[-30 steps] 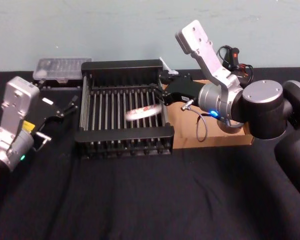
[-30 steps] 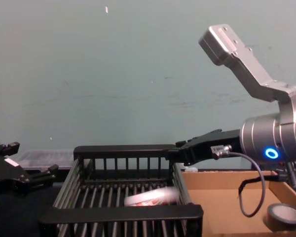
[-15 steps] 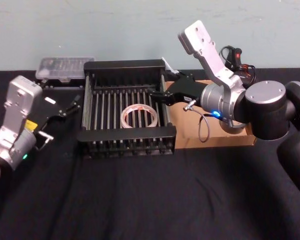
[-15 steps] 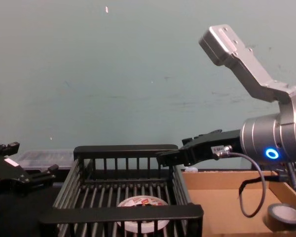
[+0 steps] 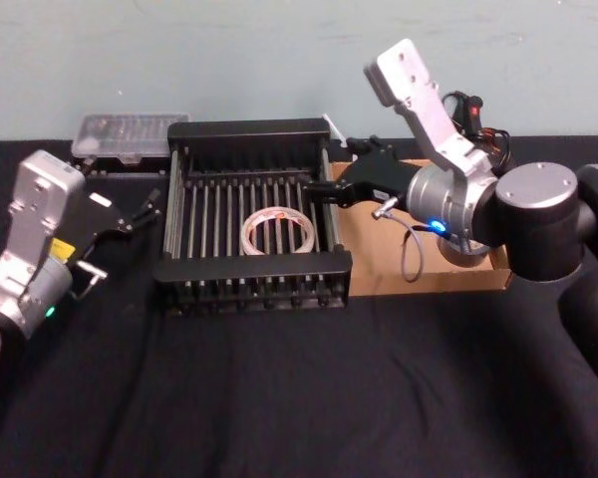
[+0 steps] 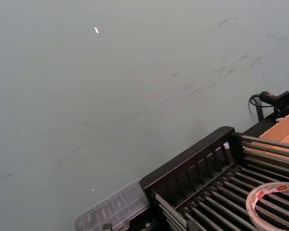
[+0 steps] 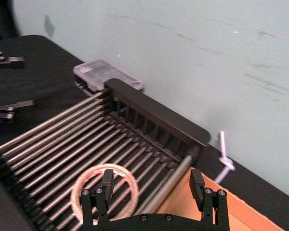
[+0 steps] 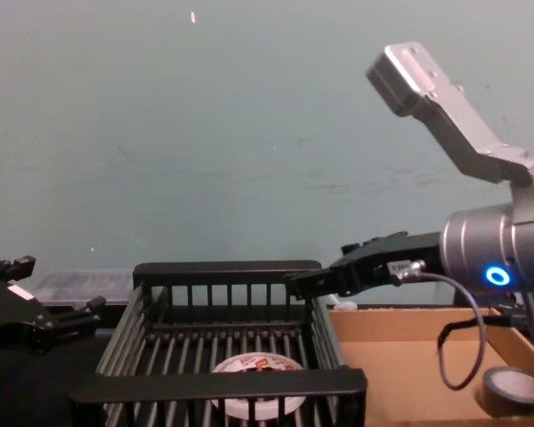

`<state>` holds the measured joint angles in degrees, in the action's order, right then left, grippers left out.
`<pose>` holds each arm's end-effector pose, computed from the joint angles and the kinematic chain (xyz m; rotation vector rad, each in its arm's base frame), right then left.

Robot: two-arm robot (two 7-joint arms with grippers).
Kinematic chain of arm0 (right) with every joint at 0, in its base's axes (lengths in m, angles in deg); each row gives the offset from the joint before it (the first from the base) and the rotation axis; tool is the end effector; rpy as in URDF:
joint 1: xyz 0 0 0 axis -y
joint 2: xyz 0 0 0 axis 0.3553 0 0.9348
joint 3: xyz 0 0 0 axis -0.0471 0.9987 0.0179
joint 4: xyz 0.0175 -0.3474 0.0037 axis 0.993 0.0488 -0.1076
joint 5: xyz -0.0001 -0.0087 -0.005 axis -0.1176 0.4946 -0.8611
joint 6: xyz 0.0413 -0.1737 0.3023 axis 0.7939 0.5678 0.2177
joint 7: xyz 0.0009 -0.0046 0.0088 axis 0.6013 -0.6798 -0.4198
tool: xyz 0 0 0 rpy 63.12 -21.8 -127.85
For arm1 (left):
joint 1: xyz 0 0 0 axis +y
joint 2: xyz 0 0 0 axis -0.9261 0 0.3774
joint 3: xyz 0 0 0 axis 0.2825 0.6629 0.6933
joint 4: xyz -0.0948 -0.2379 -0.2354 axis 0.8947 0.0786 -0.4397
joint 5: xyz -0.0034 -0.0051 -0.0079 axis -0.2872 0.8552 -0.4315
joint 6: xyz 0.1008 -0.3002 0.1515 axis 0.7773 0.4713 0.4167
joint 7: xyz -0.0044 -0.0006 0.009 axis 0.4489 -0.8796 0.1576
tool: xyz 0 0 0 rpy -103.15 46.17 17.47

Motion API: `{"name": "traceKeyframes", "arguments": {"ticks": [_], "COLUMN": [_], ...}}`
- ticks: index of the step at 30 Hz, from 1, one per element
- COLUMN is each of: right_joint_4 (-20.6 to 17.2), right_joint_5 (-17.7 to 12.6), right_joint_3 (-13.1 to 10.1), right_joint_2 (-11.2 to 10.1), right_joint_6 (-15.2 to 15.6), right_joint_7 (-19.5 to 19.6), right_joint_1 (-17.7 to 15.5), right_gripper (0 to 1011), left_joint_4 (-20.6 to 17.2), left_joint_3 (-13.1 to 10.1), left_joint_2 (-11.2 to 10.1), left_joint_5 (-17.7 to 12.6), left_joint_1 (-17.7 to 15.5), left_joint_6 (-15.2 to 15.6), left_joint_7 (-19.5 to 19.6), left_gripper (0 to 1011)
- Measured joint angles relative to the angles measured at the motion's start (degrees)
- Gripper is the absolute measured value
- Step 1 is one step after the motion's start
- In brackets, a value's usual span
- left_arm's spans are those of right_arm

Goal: Pick up the white tape and place it into the black box , Pick up the silver tape and place it into the brown box.

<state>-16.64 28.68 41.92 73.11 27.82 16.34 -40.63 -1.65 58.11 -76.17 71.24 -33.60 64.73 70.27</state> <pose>0.5022 0.0542 -0.2565 -0.4083 0.0256 -0.8613 0.4074 0.1044 -0.3568 0.3045 -0.2849 1.2479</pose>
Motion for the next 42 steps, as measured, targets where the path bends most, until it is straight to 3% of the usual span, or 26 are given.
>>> {"name": "traceKeyframes", "arguments": {"ticks": [9,20,23,27,37,42], "right_joint_4": [-3.70,-10.90,-11.50,-13.25,-16.84,-17.66], "right_joint_5": [1.56,4.49,4.79,5.52,6.02,6.03], "right_joint_3": [-3.57,-10.22,-10.94,-13.17,-16.53,-17.89], "right_joint_2": [-1.32,-4.85,-5.10,-5.73,-5.96,-5.30], "right_joint_6": [-2.77,-13.80,-15.09,-17.88,-17.97,-17.23], "right_joint_7": [4.27,10.33,10.96,12.58,14.04,14.57], "right_joint_1": [-3.76,-13.78,-15.27,-20.04,-27.37,-29.41], "right_gripper": [1000,1000,1000,1000,1002,1000], "left_joint_4": [0.00,0.00,0.00,0.00,0.00,0.00], "left_joint_3": [0.00,0.00,0.00,0.00,0.00,0.00], "left_joint_2": [0.00,0.00,0.00,0.00,0.00,0.00], "left_joint_5": [0.00,0.00,0.00,0.00,0.00,0.00], "left_joint_1": [0.00,0.00,0.00,0.00,0.00,0.00], "left_joint_6": [0.00,0.00,0.00,0.00,0.00,0.00], "left_joint_7": [0.00,0.00,0.00,0.00,0.00,0.00], "left_gripper": [1001,1001,1001,1001,1001,1001]}}
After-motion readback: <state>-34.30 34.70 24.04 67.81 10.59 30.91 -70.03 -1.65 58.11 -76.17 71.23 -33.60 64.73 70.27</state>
